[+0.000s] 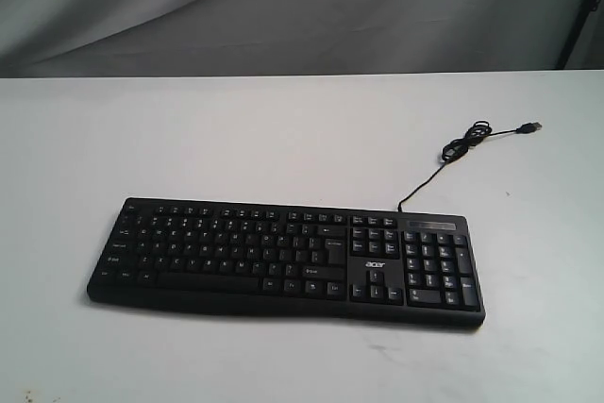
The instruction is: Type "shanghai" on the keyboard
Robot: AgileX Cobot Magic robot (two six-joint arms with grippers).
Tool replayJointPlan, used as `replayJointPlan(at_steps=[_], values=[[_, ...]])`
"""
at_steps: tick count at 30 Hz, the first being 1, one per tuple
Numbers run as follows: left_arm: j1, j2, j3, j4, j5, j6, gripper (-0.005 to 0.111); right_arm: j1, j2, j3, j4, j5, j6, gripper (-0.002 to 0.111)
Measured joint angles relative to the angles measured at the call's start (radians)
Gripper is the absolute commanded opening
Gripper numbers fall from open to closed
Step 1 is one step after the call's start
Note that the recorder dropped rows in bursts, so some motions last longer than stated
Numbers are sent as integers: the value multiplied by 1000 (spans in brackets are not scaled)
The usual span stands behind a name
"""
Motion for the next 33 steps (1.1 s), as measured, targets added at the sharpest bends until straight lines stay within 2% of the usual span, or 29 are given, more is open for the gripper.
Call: replayJointPlan(at_steps=[5,8,11,14,15,16,19,20,21,23,25,27,33], values=[[0,0,0,0,0,0,0,0,303,-261,-424,86,179,0],[0,0,0,0,0,0,0,0,457,-397,-559,149,198,0],[0,0,0,0,0,0,0,0,615,-600,-802,354,129,0],[0,0,0,0,0,0,0,0,691,-727,-866,611,113,0],[0,0,0,0,0,0,0,0,719,-782,-810,733,104,0],[0,0,0,0,0,0,0,0,734,-816,-749,778,80,0],[0,0,0,0,0,0,0,0,784,-895,-357,834,-241,0],[0,0,0,0,0,0,0,0,810,-918,-149,848,-427,0],[0,0,0,0,0,0,0,0,846,-950,156,887,-708,0],[0,0,0,0,0,0,0,0,923,-1007,685,1050,-1197,0],[0,0,0,0,0,0,0,7,1013,-1046,1026,1272,-1554,0],[0,0,0,0,0,0,0,54,1095,-1052,1174,1383,-1689,0],[0,0,0,0,0,0,0,253,1242,-1055,1230,1405,-1738,0]])
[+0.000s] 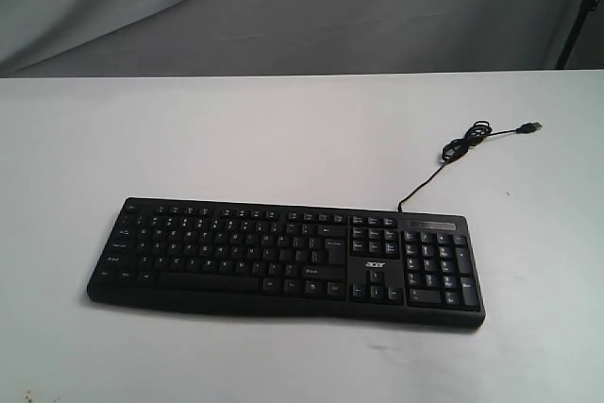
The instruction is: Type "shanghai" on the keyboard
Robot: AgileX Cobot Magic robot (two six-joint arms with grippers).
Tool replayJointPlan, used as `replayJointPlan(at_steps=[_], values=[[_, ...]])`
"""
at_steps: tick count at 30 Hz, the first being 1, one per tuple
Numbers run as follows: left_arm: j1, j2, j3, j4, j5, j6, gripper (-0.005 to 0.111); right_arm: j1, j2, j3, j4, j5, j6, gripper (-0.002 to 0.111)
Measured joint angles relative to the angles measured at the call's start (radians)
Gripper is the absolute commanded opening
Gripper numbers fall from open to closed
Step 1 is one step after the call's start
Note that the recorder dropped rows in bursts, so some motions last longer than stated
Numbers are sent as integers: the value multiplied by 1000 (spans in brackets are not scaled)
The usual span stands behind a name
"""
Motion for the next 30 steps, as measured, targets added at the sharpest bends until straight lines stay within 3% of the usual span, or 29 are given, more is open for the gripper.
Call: replayJointPlan(at_steps=[11,16,21,27,30], values=[[0,0,0,0,0,0,0,467,293,0,-16,-225,-23,0],[0,0,0,0,0,0,0,618,408,0,-45,-279,-26,0],[0,0,0,0,0,0,0,702,492,-14,-55,-318,-40,0],[0,0,0,0,0,0,0,726,639,-279,-54,-198,-41,0],[0,0,0,0,0,0,0,745,688,-316,-54,-196,-41,0]])
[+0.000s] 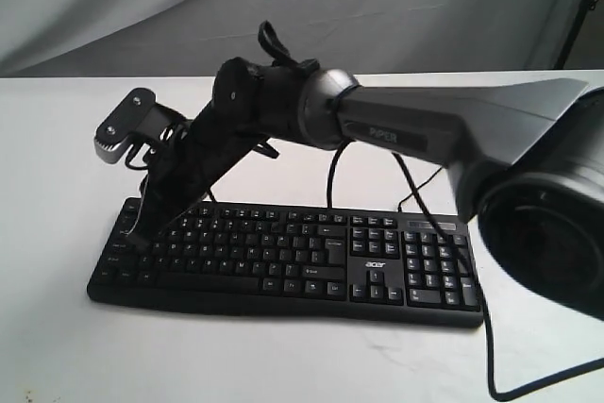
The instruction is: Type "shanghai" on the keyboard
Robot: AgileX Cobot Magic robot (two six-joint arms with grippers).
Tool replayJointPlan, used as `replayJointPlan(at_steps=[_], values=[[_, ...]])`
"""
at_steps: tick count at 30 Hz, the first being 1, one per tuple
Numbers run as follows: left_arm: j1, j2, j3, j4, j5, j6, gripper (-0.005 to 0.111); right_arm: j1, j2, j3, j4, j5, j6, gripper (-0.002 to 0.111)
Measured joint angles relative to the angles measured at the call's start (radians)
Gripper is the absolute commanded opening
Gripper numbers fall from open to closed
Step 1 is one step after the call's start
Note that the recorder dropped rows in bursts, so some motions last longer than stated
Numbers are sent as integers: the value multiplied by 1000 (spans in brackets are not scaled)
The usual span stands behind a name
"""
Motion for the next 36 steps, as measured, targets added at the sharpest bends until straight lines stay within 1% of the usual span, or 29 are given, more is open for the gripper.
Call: replayJointPlan(at_steps=[4,15,36], values=[[0,0,0,0,0,0,0,31,24,-2,-16,-2,0,0],[0,0,0,0,0,0,0,33,38,-8,-124,-6,71,0],[0,0,0,0,0,0,0,39,44,-8,-138,9,79,0]])
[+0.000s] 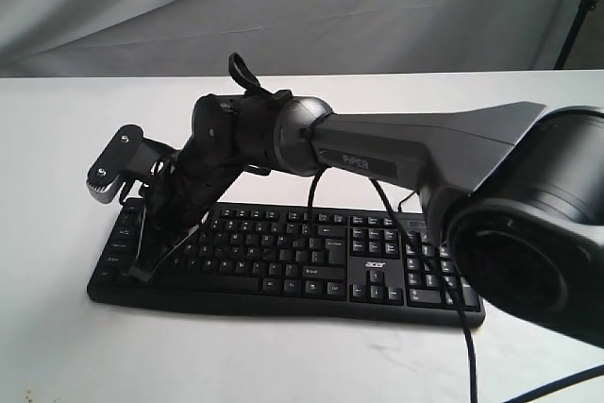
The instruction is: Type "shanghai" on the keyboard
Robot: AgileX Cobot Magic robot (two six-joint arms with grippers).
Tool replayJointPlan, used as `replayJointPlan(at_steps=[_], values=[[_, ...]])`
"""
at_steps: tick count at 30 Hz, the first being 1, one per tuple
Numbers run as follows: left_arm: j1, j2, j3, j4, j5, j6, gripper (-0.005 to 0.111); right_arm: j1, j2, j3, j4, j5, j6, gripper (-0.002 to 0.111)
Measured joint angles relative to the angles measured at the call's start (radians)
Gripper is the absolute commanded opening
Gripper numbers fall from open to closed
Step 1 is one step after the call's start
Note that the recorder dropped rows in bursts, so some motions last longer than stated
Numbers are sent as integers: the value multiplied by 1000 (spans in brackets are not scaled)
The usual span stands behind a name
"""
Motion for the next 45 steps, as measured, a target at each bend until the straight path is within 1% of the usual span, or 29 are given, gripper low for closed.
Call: replayJointPlan(at_steps=[21,31,35,37,42,45], values=[[0,0,0,0,0,0,0,0,21,-2,8,0,0,0],[0,0,0,0,0,0,0,0,-78,0,-84,63,49,0],[0,0,0,0,0,0,0,-5,-143,68,-93,52,66,0],[0,0,0,0,0,0,0,-14,-173,135,-93,32,68,0],[0,0,0,0,0,0,0,-47,-246,322,-71,-74,70,0],[0,0,0,0,0,0,0,-54,-273,398,-42,-134,70,0]])
